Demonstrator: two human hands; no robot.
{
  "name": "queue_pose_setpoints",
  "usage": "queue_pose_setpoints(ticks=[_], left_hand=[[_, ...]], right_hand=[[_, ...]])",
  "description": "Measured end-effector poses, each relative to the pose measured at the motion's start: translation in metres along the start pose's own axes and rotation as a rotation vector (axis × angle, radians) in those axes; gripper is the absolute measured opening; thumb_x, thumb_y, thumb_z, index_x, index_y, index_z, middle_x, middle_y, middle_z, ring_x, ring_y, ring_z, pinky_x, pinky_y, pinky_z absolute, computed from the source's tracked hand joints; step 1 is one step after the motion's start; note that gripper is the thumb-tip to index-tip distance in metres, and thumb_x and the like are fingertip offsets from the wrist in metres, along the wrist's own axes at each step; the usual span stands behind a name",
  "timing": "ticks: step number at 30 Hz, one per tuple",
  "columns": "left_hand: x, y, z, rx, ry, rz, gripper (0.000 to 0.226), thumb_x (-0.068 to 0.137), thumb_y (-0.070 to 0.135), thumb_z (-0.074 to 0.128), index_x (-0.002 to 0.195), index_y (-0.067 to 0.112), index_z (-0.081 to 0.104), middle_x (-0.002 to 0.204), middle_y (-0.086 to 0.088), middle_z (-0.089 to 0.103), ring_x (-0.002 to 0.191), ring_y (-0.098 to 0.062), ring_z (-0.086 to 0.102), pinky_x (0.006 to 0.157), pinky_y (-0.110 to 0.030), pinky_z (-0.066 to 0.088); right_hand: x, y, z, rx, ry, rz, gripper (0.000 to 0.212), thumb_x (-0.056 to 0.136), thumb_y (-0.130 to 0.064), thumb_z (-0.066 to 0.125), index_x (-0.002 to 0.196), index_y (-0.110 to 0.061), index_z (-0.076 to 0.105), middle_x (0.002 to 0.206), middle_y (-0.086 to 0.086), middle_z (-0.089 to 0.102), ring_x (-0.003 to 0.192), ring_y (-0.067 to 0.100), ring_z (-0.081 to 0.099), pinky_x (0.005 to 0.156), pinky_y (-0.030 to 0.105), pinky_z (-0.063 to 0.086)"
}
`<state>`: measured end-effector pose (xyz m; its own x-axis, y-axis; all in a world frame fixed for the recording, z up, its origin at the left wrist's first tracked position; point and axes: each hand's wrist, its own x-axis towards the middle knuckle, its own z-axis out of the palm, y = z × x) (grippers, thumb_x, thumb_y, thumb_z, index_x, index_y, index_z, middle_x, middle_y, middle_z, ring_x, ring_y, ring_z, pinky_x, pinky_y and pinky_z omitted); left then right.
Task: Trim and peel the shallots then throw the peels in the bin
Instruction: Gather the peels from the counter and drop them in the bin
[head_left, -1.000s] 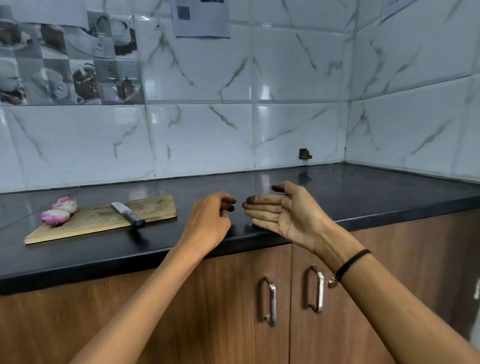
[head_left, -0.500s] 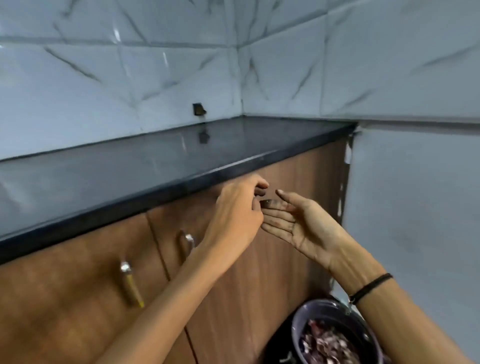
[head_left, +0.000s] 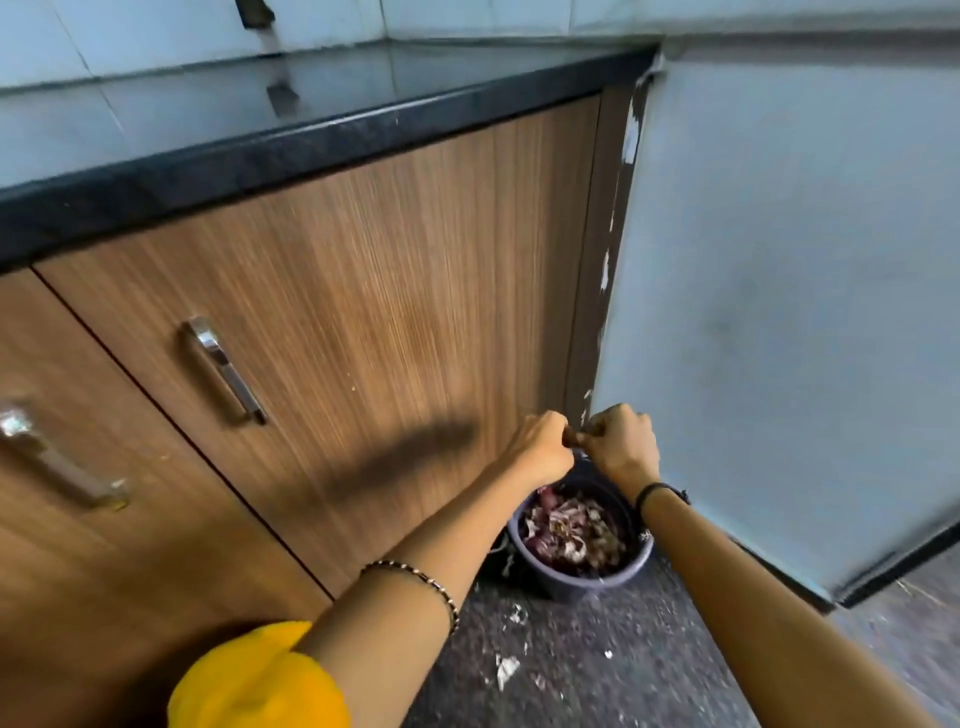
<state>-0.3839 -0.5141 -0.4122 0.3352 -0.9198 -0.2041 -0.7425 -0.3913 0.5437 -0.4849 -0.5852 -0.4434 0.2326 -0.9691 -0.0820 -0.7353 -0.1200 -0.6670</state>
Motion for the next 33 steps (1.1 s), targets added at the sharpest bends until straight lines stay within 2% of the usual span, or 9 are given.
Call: queue_pose_setpoints(ticks=[2,6,9,13,19,22,25,30,33], left_hand=[[0.005,-0.009,0.011,0.007,-0.031,-0.011,0.028,0.086,-0.003,0.053,0.108,0.007,0.066,0.115,-0.016,0.066,0.107,-0.033,0.063,0.084,-0.042,0.054],[0.006,-0.021,0.017,0.018,0.028,-0.042,0.036,0.088,-0.002,0.056,0.123,0.007,0.053,0.121,-0.012,0.058,0.11,-0.032,0.06,0.087,-0.041,0.051],[0.003,-0.028,0.011,0.047,0.045,-0.05,0.031,0.087,0.0,0.056,0.116,0.009,0.053,0.114,-0.012,0.062,0.103,-0.031,0.062,0.086,-0.045,0.054],[-0.008,-0.037,-0.006,0.099,0.063,-0.047,0.031,0.085,0.003,0.055,0.115,0.011,0.055,0.117,-0.009,0.065,0.106,-0.03,0.063,0.089,-0.046,0.054],[-0.04,-0.038,-0.05,0.12,0.183,0.009,0.027,0.087,0.009,0.057,0.113,0.017,0.058,0.115,-0.005,0.068,0.106,-0.027,0.064,0.086,-0.044,0.055],[-0.066,-0.033,-0.08,0.137,0.269,0.055,0.029,0.09,0.01,0.056,0.118,0.02,0.057,0.117,0.0,0.067,0.109,-0.023,0.063,0.087,-0.041,0.055],[-0.097,-0.025,-0.112,0.137,0.356,0.108,0.032,0.094,0.009,0.056,0.125,0.018,0.057,0.124,0.0,0.065,0.112,-0.022,0.062,0.088,-0.038,0.053],[-0.158,-0.009,-0.169,0.175,0.549,0.173,0.021,0.094,0.007,0.056,0.114,0.012,0.057,0.117,-0.006,0.066,0.103,-0.026,0.064,0.081,-0.041,0.055],[-0.197,-0.01,-0.204,0.215,0.716,0.181,0.022,0.095,0.01,0.058,0.117,0.014,0.055,0.115,-0.006,0.066,0.101,-0.025,0.066,0.081,-0.042,0.057]], right_hand=[[0.0,0.008,0.005,-0.064,-0.021,-0.036,0.017,0.084,-0.005,0.064,0.077,-0.016,0.076,0.085,0.016,0.07,0.081,0.04,0.065,0.07,0.037,0.055],[0.001,0.011,0.01,-0.132,-0.068,-0.108,0.016,0.087,-0.001,0.06,0.091,-0.007,0.074,0.095,0.02,0.07,0.089,0.041,0.067,0.076,0.042,0.057],[-0.003,0.004,0.009,-0.196,-0.123,-0.158,0.027,0.082,0.002,0.061,0.104,-0.008,0.073,0.109,0.019,0.068,0.102,0.042,0.065,0.082,0.044,0.056],[-0.015,-0.013,0.003,-0.153,-0.133,-0.175,0.014,0.088,-0.017,0.066,0.099,-0.02,0.073,0.098,0.011,0.071,0.095,0.037,0.066,0.079,0.042,0.056],[-0.037,-0.051,-0.014,-0.049,-0.087,-0.301,0.005,0.091,-0.028,0.066,0.087,-0.025,0.069,0.086,0.003,0.07,0.092,0.031,0.064,0.076,0.039,0.054],[-0.053,-0.078,-0.027,0.038,-0.073,-0.361,0.01,0.088,-0.034,0.066,0.081,-0.027,0.066,0.069,-0.007,0.071,0.076,0.022,0.071,0.075,0.041,0.059],[-0.072,-0.11,-0.042,0.111,-0.055,-0.481,0.013,0.086,-0.038,0.063,0.081,-0.028,0.069,0.064,-0.009,0.072,0.065,0.016,0.071,0.07,0.046,0.061],[-0.119,-0.176,-0.071,0.194,0.012,-0.715,0.009,0.093,-0.028,0.064,0.086,-0.028,0.071,0.067,-0.01,0.072,0.058,0.006,0.07,0.064,0.043,0.062],[-0.152,-0.221,-0.086,0.243,0.047,-0.838,0.012,0.095,-0.023,0.064,0.087,-0.026,0.072,0.067,-0.009,0.073,0.057,0.002,0.07,0.062,0.041,0.062]])
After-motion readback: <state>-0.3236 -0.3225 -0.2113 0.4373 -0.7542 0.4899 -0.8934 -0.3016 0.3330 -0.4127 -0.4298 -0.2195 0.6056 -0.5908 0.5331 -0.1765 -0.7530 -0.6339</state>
